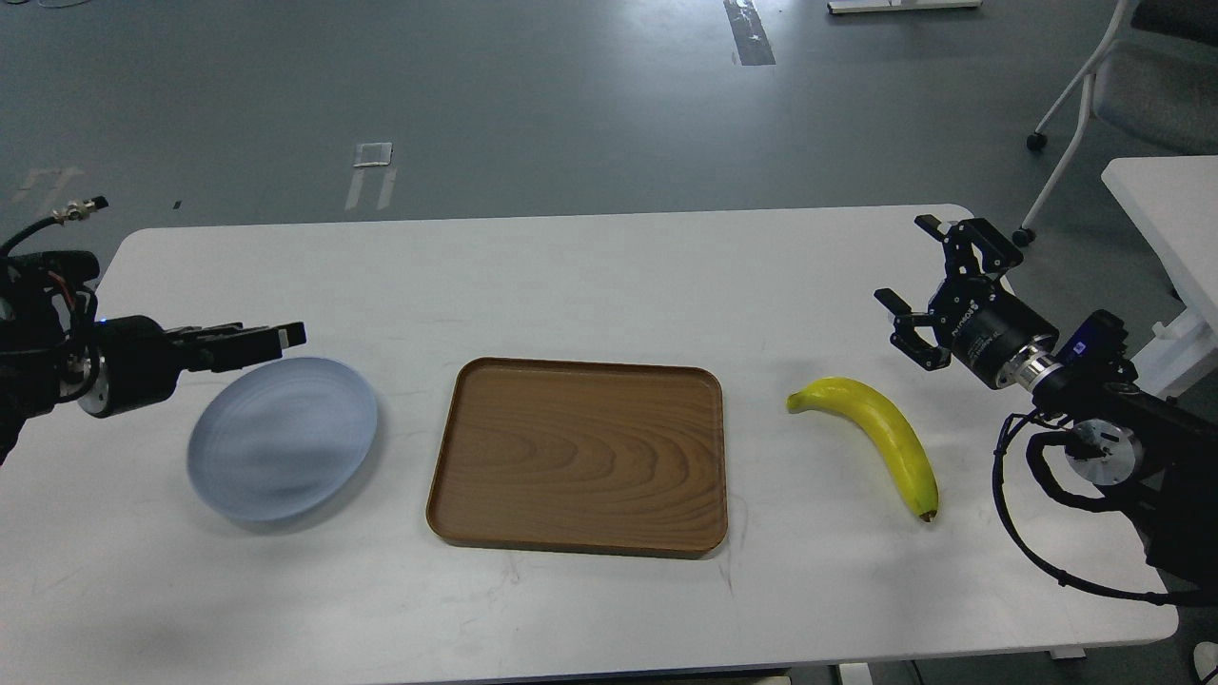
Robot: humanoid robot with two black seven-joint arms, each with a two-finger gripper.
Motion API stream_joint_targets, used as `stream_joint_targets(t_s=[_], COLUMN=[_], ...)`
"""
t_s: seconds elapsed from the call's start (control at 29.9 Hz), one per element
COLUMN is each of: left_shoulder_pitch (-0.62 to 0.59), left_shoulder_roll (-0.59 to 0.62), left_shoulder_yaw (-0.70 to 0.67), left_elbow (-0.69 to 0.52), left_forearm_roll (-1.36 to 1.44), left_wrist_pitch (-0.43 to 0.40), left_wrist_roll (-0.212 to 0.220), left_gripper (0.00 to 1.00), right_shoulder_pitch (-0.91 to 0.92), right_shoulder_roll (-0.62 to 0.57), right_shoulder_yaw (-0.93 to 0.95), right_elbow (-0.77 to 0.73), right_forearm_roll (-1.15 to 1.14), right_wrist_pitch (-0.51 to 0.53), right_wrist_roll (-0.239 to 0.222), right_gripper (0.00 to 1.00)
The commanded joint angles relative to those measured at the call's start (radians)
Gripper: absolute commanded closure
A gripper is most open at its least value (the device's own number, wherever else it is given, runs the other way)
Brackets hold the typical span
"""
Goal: Place banana on plate with both arms
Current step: 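Move the left gripper down toward the rim of the light blue plate, then grasp the edge of the light blue plate with the left gripper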
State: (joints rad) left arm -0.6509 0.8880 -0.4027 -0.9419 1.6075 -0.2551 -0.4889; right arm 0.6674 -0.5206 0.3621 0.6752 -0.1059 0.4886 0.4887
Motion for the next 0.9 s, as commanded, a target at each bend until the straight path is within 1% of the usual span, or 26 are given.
stream_joint_targets(t_s=[0.0,0.1,0.23,0.3,0.4,0.43,0.47,0.5,0.54,0.57,0.6,0.64,0.87], left_shoulder_pitch=[0.004,0.004,0.005,0.005,0.007,0.008,0.008,0.008,0.010,0.010,0.010,0.010,0.007], left_shoulder_roll=[-0.018,-0.066,-0.087,-0.104,-0.112,-0.113,-0.112,-0.112,-0.112,-0.112,-0.110,-0.110,-0.110], left_shoulder_yaw=[0.093,0.131,0.154,0.173,0.176,0.176,0.176,0.176,0.176,0.176,0.176,0.177,0.176], left_elbow=[0.096,0.191,0.245,0.261,0.261,0.261,0.261,0.261,0.261,0.261,0.261,0.261,0.261], left_forearm_roll=[0.002,-0.001,-0.004,-0.006,-0.008,-0.008,-0.008,-0.008,-0.008,-0.006,-0.008,-0.006,-0.006], left_wrist_pitch=[0.068,0.089,0.091,0.091,0.093,0.091,0.091,0.093,0.093,0.091,0.093,0.093,0.097], left_wrist_roll=[0.000,0.000,0.000,0.000,0.000,0.000,0.000,0.000,0.000,0.000,0.000,0.000,0.000], left_gripper=[0.00,0.00,0.01,0.04,0.19,0.25,0.45,0.58,0.76,0.89,0.97,1.00,1.00], right_shoulder_pitch=[-0.003,-0.003,-0.003,-0.005,-0.003,-0.003,-0.003,-0.003,-0.003,-0.005,-0.005,-0.005,-0.006], right_shoulder_roll=[-0.001,0.002,0.007,0.007,0.007,0.007,0.007,0.005,0.004,0.004,0.004,0.004,0.008], right_shoulder_yaw=[0.000,0.001,0.003,0.003,0.006,0.006,0.006,0.006,0.006,0.006,0.006,0.006,0.004], right_elbow=[0.003,0.003,0.003,0.001,0.001,0.003,0.003,0.003,0.003,0.003,0.004,0.003,0.003], right_forearm_roll=[0.000,0.000,0.000,0.000,0.000,0.000,0.000,0.000,0.000,0.000,0.000,0.000,0.000], right_wrist_pitch=[0.000,0.000,0.000,0.000,0.000,0.000,0.000,0.000,0.000,0.000,0.000,0.000,0.000], right_wrist_roll=[0.000,0.000,0.000,0.000,0.000,0.000,0.000,0.000,0.000,0.000,0.000,0.000,0.000], right_gripper=[0.00,0.00,0.00,0.00,0.00,0.00,0.00,0.00,0.00,0.00,0.00,0.00,0.00])
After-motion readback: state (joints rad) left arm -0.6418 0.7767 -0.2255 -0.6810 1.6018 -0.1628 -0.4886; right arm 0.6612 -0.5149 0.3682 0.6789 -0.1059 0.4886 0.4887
